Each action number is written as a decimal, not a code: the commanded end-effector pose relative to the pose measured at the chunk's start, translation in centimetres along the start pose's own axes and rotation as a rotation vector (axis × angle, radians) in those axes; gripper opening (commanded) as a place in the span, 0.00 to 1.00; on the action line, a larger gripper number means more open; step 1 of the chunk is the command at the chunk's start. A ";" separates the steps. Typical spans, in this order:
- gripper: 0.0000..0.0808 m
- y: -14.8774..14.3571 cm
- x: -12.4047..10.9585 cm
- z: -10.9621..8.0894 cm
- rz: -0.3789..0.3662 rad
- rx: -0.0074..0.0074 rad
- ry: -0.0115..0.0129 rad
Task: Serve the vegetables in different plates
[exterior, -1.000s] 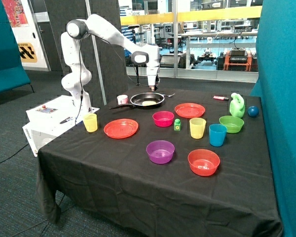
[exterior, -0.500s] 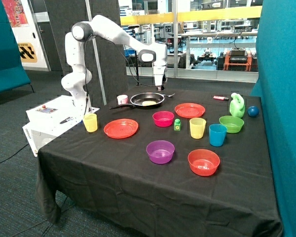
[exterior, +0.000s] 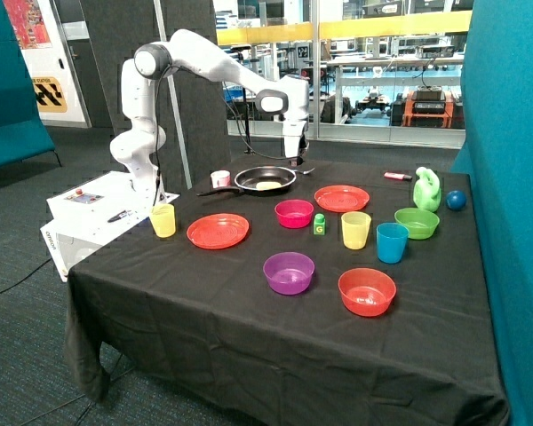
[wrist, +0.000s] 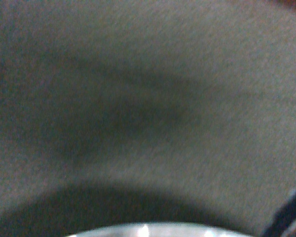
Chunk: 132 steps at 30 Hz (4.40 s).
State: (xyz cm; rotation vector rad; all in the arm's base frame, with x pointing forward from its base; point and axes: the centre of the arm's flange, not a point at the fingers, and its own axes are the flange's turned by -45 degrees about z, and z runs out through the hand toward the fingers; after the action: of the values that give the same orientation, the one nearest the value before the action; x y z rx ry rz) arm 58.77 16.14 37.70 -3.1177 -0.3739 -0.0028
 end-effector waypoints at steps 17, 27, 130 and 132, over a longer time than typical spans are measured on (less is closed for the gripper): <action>0.00 4.2 7.8 2.9 0.077 -0.0014 -0.0019; 0.00 4.1 8.8 5.6 0.083 -0.0015 -0.0019; 0.67 4.7 -3.1 -4.1 -0.084 -0.0013 -0.0020; 0.67 4.5 -3.7 -4.4 -0.087 -0.0013 -0.0020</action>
State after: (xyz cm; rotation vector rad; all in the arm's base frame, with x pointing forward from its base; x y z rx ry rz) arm 59.90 10.96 39.43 -3.1185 -0.4578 0.0047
